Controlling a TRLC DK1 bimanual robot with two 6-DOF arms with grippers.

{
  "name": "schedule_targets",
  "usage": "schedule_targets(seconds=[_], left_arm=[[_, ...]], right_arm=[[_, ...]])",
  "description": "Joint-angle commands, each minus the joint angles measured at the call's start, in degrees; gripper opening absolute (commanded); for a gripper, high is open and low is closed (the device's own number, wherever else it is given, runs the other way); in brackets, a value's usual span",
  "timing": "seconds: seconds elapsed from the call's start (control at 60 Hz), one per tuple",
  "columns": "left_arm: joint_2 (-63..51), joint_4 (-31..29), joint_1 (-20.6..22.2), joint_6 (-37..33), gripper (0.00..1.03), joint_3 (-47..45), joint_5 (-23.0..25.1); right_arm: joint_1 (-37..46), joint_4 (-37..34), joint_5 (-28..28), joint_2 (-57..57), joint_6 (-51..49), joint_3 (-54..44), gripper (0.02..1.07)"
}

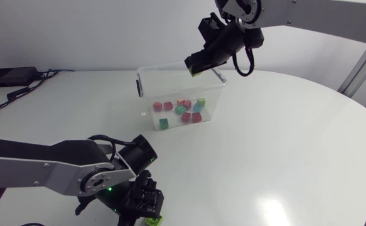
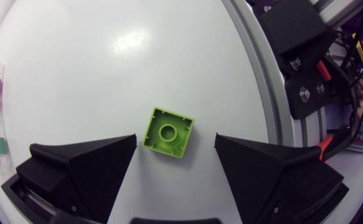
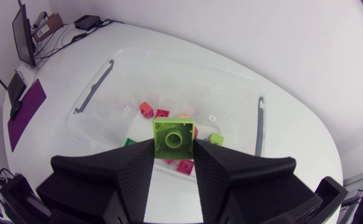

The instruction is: Place the duplo bricks in the container

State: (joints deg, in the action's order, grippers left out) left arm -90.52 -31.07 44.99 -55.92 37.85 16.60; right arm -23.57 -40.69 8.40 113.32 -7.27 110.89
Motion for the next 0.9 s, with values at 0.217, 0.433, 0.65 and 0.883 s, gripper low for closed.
schedule_targets(seconds=[0.217, 0.433, 0.65, 0.883], left_arm=[[-3.26, 0.48, 0.80, -1.12, 0.41, 1.97, 0.10], [-2.91, 2.94, 1.06, -0.07, 0.05, 0.56, 0.45], [-0.27, 2.15, -0.26, -0.15, 0.03, -1.19, 0.63], [6.76, -0.40, -5.35, -0.77, 0.03, -0.23, 0.89]], right_arm=[[0.98, -3.43, 0.39, 9.73, 0.15, 12.33, 0.28], [2.13, -6.07, 0.30, 16.94, 1.20, 21.21, 0.43], [1.60, -9.85, -0.14, 16.85, 1.12, 23.14, 0.97], [1.51, -12.75, -0.41, 14.74, 1.12, 23.41, 1.00]])
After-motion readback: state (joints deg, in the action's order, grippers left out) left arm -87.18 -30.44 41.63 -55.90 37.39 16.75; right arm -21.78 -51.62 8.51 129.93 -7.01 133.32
